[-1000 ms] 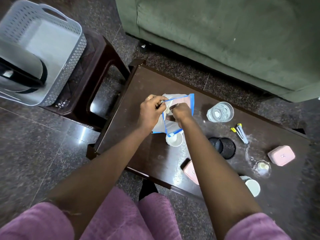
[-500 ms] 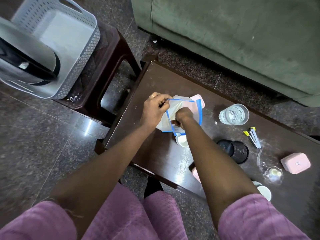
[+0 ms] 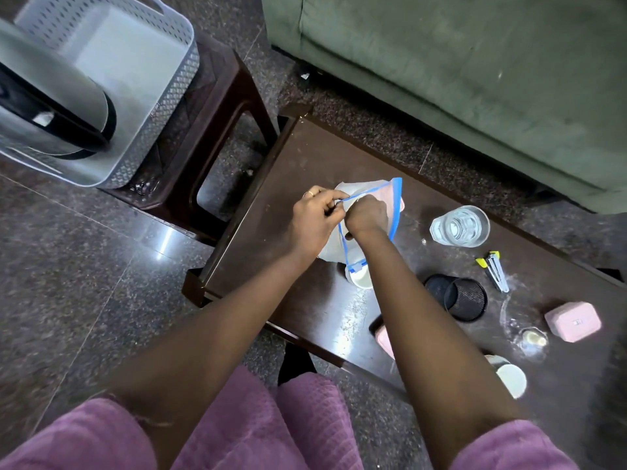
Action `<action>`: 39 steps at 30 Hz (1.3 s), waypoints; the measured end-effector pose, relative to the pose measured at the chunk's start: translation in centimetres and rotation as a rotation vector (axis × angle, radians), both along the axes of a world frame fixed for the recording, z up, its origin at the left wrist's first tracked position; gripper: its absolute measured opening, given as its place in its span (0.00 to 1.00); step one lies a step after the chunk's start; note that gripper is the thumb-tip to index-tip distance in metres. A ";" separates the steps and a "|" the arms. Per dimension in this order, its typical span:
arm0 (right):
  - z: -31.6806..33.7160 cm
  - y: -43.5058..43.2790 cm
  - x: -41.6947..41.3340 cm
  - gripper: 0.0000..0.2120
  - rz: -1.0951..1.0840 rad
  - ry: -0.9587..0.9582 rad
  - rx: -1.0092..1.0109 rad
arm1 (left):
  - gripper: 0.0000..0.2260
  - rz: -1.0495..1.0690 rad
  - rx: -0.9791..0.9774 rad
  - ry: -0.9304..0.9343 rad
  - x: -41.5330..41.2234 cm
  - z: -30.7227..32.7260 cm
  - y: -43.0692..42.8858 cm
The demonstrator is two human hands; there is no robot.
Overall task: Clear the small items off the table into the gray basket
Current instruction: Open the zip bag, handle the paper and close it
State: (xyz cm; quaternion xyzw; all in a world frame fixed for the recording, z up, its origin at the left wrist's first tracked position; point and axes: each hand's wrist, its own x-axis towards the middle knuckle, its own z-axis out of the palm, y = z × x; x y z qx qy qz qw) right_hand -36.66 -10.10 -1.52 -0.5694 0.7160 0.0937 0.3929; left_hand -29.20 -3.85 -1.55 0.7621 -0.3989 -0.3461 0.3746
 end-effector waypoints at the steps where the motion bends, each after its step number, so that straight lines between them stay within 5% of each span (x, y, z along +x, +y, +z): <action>1: 0.3 0.1 -0.1 0.06 0.025 0.016 -0.037 | 0.11 0.006 0.002 -0.005 -0.2 0.1 -0.1; 9: 4.0 -0.2 -3.9 0.12 -0.125 0.031 -0.185 | 0.11 -0.003 0.015 -0.014 -1.1 0.3 0.0; 14: 6.0 0.1 -6.0 0.07 -0.225 -0.202 -0.215 | 0.11 -0.006 0.020 -0.037 -1.5 -0.1 0.1; 22: 4.8 1.1 -8.6 0.06 -0.050 -0.229 -0.372 | 0.10 -0.012 0.016 -0.050 -2.9 -0.4 0.2; 25: 5.0 1.3 -10.1 0.07 -0.011 -0.384 -0.380 | 0.10 -0.001 0.019 -0.058 -3.3 -0.5 0.1; 32: 4.6 2.8 -14.5 0.07 -0.788 -1.083 -0.335 | 0.10 0.000 0.033 -0.077 -4.7 -0.7 0.3; 39: 1.8 4.6 -18.8 0.10 -1.115 -1.213 -0.212 | 0.10 -0.046 0.050 -0.090 -6.2 -0.6 0.6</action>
